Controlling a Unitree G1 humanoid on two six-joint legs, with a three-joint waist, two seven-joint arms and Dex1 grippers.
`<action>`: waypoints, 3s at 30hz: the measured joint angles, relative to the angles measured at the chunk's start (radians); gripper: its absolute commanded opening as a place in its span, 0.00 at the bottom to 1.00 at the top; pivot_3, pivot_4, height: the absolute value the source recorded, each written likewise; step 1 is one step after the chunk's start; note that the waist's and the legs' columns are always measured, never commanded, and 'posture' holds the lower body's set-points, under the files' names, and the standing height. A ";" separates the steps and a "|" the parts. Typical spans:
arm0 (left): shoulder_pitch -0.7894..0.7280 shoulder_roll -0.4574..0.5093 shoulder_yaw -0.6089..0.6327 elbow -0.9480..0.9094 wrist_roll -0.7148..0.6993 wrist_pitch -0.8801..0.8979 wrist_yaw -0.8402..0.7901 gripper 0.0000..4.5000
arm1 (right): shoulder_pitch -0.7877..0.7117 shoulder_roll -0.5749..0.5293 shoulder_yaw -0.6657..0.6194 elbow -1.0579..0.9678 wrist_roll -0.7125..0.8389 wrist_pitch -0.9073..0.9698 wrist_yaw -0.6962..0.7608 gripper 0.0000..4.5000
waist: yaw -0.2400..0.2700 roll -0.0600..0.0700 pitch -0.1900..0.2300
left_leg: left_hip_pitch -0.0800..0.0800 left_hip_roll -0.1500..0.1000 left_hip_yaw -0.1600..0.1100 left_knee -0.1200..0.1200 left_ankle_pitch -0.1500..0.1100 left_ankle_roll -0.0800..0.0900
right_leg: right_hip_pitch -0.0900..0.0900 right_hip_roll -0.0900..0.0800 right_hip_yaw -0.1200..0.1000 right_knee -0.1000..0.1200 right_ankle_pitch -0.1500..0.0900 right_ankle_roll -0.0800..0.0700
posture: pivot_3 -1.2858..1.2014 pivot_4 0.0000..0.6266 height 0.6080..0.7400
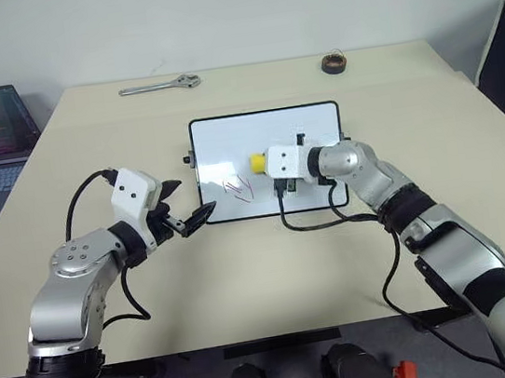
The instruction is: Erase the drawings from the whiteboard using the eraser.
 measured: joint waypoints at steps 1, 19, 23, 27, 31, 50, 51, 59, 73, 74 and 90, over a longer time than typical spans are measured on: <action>0.001 0.000 0.000 0.000 0.000 0.000 0.000 1.00 | 0.002 -0.002 0.001 -0.002 -0.001 0.000 -0.007 0.26 | 0.000 0.000 0.000 | 0.000 0.000 0.000 0.000 0.000 0.000 | 0.000 0.000 0.000 0.000 0.000 0.000 | 0.52 0.24 1.00; 0.061 0.011 0.013 0.002 0.002 0.000 -0.004 1.00 | 0.258 -0.107 -0.026 -0.290 0.052 0.056 0.029 0.26 | 0.013 -0.001 -0.001 | -0.001 0.000 0.000 0.000 0.000 0.000 | 0.000 0.000 0.000 -0.002 -0.001 0.001 | 0.52 0.24 1.00; 0.062 0.011 0.014 0.001 0.001 0.000 -0.004 1.00 | 0.327 -0.098 -0.080 -0.417 0.162 0.172 0.099 0.26 | 0.012 -0.001 0.001 | -0.005 0.001 -0.001 -0.001 0.000 0.000 | -0.003 0.000 -0.001 -0.003 0.000 0.000 | 0.52 0.24 1.00; 0.073 0.017 0.023 0.002 0.001 0.000 -0.004 1.00 | 0.403 -0.095 -0.184 -0.690 0.384 0.346 0.185 0.26 | 0.014 0.000 0.002 | -0.020 0.001 -0.003 0.000 0.000 0.000 | -0.016 -0.001 -0.002 -0.003 0.000 0.000 | 0.52 0.24 1.00; 0.083 0.018 0.043 0.003 -0.007 -0.003 -0.008 1.00 | 0.430 -0.106 -0.272 -0.896 0.495 0.489 0.173 0.26 | 0.015 0.000 0.002 | -0.020 0.001 -0.005 -0.001 0.000 0.000 | -0.016 -0.001 -0.002 -0.005 0.000 0.000 | 0.52 0.24 1.00; 0.232 0.030 0.161 0.056 -0.034 -0.118 -0.092 1.00 | 0.622 -0.265 -0.223 -1.089 0.552 0.654 0.146 0.26 | 0.011 0.000 0.002 | -0.019 0.000 0.000 -0.001 0.000 0.000 | -0.015 0.000 -0.001 -0.006 -0.001 0.000 | 0.52 0.24 1.00; 0.233 0.030 0.161 0.056 -0.033 -0.121 -0.093 1.00 | 0.591 -0.253 -0.201 -1.067 0.520 0.642 0.133 0.26 | 0.010 0.000 0.002 | -0.019 0.000 0.000 -0.001 0.000 0.000 | -0.015 0.000 -0.001 -0.006 -0.001 0.000 | 0.52 0.24 1.00; 0.235 0.032 0.148 0.058 -0.026 -0.138 -0.093 1.00 | 0.300 -0.012 0.012 -0.770 0.308 0.593 0.015 0.26 | 0.001 0.000 0.002 | -0.019 0.001 -0.001 -0.001 0.000 0.000 | -0.016 0.000 -0.001 -0.005 0.000 0.000 | 0.52 0.24 1.00; 0.219 0.033 0.116 0.052 -0.006 -0.140 -0.091 1.00 | 0.006 0.123 0.103 -0.130 0.073 0.243 -0.077 0.26 | 0.002 -0.001 0.002 | -0.019 0.001 -0.001 -0.001 0.000 0.000 | -0.016 -0.003 -0.002 -0.002 -0.001 0.000 | 0.52 0.24 1.00; 0.219 0.033 0.114 0.051 -0.006 -0.140 -0.091 1.00 | 0.007 0.116 0.116 -0.130 0.063 0.230 -0.048 0.26 | 0.001 -0.001 0.002 | -0.018 0.001 -0.001 -0.001 0.000 0.000 | -0.016 -0.003 -0.003 -0.001 -0.001 0.000 | 0.52 0.24 1.00; 0.207 0.030 0.091 0.051 -0.003 -0.140 -0.091 1.00 | -0.087 0.212 0.061 0.033 0.021 0.156 -0.175 0.26 | 0.001 -0.001 0.002 | -0.018 0.001 -0.001 0.000 0.000 0.000 | -0.017 -0.002 -0.002 0.000 -0.001 -0.001 | 0.52 0.24 1.00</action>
